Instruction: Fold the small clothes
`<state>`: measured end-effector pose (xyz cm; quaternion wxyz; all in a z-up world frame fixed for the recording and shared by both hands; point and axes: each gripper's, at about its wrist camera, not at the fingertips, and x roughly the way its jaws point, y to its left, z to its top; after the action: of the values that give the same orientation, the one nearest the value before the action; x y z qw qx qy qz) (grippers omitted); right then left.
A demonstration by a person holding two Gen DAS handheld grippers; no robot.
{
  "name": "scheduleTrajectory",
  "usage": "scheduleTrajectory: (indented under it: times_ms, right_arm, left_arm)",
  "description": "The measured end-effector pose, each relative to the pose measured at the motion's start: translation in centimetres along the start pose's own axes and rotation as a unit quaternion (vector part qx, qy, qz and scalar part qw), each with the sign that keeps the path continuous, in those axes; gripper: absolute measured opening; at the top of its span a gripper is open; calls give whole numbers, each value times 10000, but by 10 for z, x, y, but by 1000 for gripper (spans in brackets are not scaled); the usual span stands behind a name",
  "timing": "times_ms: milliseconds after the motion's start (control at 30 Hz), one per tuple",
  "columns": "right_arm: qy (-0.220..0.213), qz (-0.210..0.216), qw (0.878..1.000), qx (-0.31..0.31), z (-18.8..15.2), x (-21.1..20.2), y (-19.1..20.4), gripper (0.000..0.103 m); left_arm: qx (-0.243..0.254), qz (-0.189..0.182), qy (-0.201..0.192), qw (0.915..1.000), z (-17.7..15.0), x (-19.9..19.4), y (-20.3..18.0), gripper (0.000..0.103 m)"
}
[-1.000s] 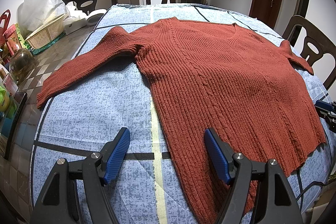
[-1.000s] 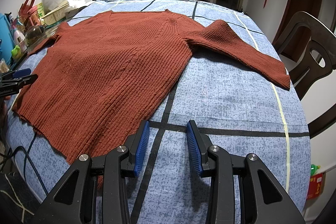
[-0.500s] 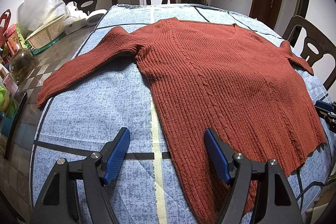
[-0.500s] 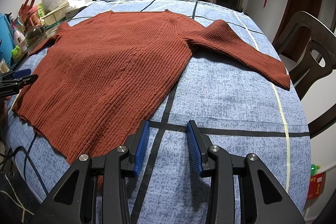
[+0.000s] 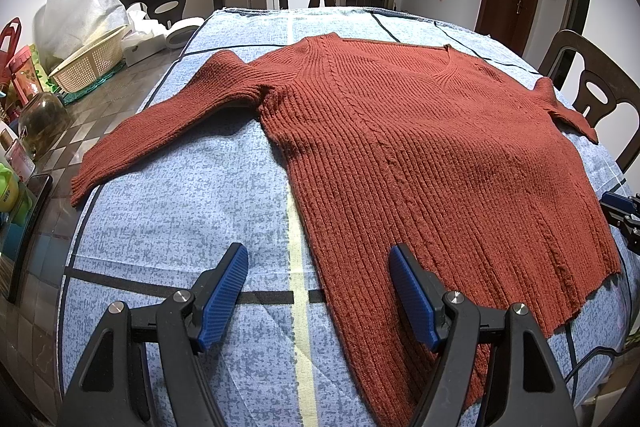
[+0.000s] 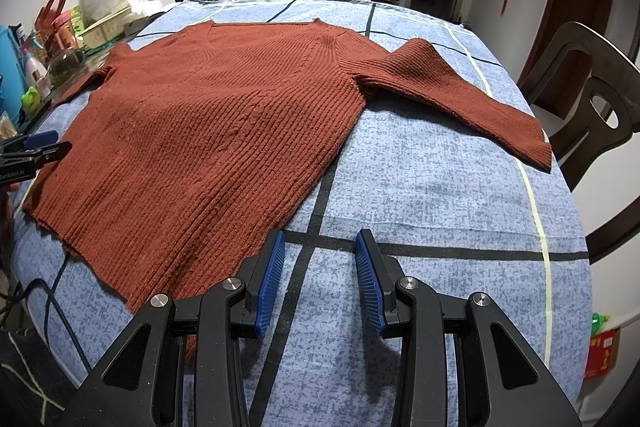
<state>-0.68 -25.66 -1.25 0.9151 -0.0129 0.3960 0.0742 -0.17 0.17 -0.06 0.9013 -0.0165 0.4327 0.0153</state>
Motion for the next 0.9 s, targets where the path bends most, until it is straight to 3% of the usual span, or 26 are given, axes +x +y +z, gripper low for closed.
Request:
scheduleTrajectory:
  times_ms: [900]
  right_arm:
    - [51,13,9999,156,5,-6,-1,38]
  left_arm:
    - [1,-8,78,10000,1,1,5,75]
